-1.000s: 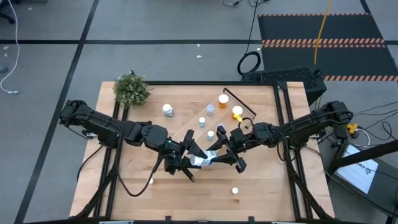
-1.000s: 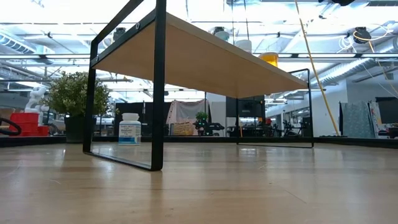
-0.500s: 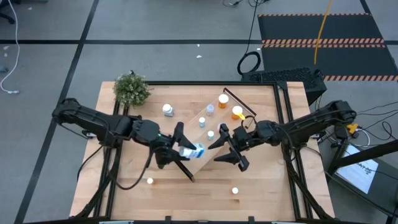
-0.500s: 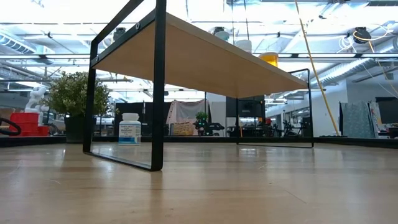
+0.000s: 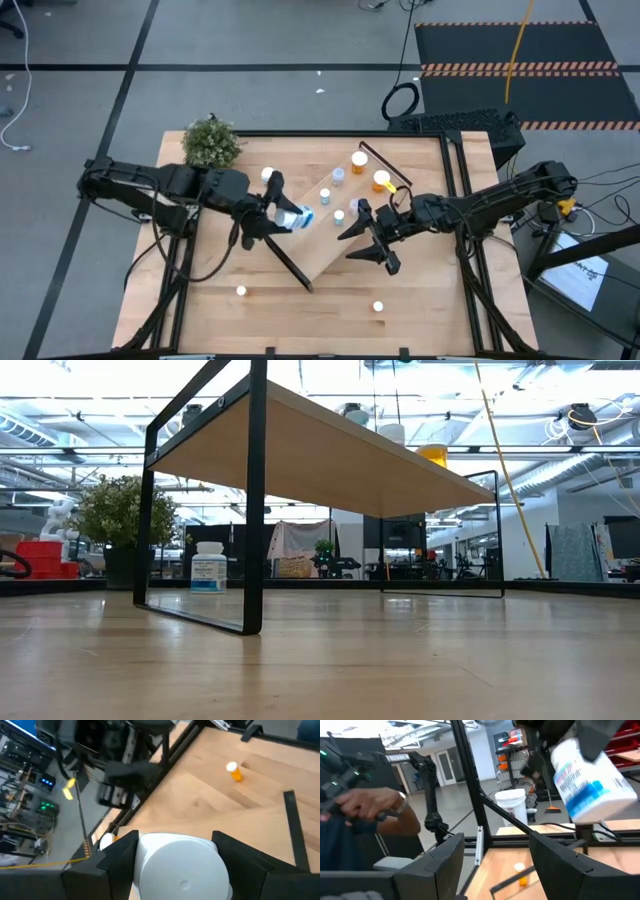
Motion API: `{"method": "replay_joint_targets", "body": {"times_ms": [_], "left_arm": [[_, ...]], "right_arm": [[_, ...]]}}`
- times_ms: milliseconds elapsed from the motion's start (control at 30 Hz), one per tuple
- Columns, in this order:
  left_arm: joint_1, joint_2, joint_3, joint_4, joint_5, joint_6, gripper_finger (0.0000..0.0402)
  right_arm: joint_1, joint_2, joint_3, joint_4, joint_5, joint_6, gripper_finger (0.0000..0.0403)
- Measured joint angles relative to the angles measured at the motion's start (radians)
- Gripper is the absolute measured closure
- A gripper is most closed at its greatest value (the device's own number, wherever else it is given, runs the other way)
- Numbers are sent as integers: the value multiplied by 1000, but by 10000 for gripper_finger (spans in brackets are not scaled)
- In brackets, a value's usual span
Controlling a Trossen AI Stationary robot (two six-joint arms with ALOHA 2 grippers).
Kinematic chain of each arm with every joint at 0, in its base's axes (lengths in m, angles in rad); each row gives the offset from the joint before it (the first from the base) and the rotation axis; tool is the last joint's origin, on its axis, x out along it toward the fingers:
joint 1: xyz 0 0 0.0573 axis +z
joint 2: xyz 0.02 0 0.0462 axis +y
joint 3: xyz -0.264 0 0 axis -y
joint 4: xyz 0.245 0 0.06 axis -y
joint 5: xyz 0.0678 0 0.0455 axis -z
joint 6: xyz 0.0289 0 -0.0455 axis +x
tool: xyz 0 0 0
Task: Pick and place medicine bottles onto shelf by color
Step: Put the bottom white pill bottle on the shelf
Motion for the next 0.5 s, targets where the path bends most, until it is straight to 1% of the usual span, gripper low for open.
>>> {"method": "replay_joint_targets", "body": {"times_ms": [100, 233, 367, 500], "left_arm": [[20, 22, 63, -88, 36, -10, 155], [62, 55, 140, -183, 120, -18, 160], [115, 100, 178, -261, 169, -18, 168], [160, 153, 207, -340, 220, -23, 165]], "right_arm": [[0, 0, 0, -3, 0, -15, 186], [0, 0, 0, -7, -2, -24, 186], [0, -14, 0, -44, -2, -22, 186], [0, -36, 0, -122, -2, -22, 186]]}}
